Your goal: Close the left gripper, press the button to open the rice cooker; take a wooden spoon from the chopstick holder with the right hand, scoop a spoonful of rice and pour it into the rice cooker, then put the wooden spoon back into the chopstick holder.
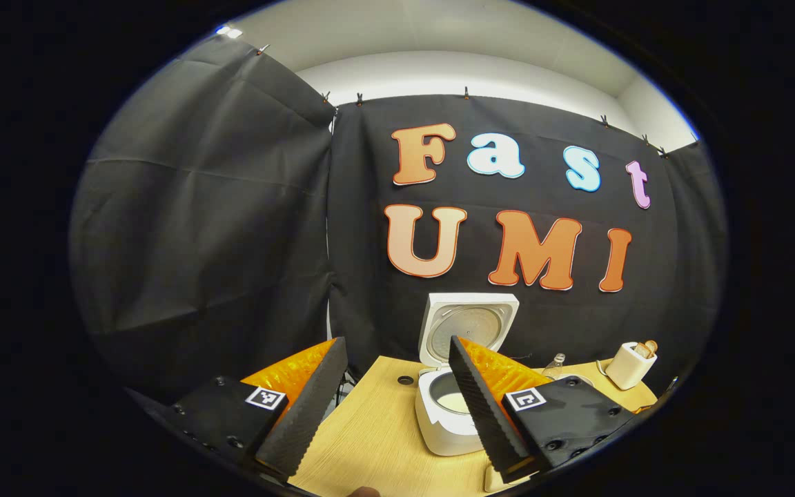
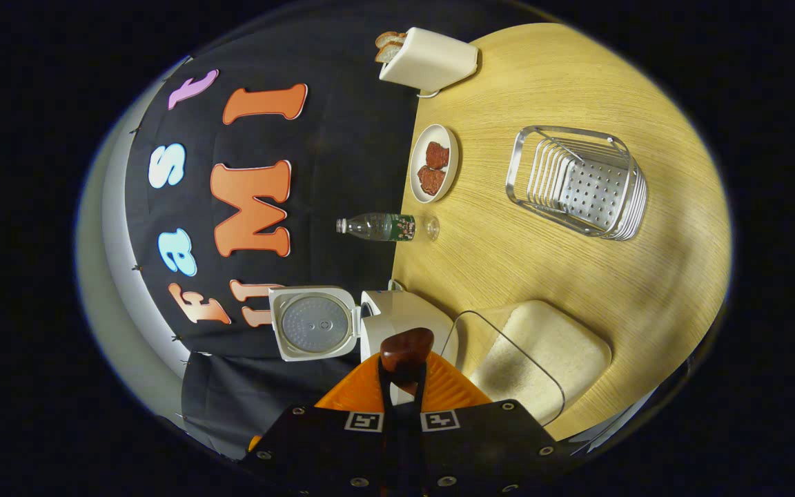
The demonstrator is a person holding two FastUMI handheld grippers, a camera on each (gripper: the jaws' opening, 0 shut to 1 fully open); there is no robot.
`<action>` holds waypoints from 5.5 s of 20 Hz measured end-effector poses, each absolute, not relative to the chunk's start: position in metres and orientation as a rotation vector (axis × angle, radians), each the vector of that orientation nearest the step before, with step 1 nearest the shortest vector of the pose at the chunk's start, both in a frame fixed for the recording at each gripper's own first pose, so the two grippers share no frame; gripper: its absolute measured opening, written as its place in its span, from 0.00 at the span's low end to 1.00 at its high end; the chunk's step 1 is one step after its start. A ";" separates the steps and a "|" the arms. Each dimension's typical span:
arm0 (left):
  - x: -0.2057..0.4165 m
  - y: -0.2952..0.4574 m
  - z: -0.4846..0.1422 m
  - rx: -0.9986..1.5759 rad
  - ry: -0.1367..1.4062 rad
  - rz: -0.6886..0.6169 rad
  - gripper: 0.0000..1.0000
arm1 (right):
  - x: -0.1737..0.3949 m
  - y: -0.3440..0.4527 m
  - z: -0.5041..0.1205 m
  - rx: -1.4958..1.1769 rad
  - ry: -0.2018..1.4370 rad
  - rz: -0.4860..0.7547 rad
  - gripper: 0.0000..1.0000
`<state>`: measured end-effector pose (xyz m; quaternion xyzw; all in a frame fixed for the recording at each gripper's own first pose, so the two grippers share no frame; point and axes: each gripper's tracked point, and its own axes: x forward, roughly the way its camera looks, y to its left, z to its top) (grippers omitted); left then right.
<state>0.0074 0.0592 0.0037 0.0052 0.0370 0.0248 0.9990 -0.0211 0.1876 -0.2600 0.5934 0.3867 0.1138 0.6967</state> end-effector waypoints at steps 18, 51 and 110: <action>0.019 0.047 -0.003 0.011 0.089 0.013 1.00 | 0.062 0.248 -0.133 1.405 0.779 0.420 0.05; 0.021 0.093 -0.023 0.014 0.129 0.072 1.00 | 0.189 0.363 -0.079 0.927 0.490 0.423 0.05; 0.037 0.092 -0.036 0.031 0.157 0.074 1.00 | 0.157 0.439 -0.054 0.066 0.142 0.703 0.05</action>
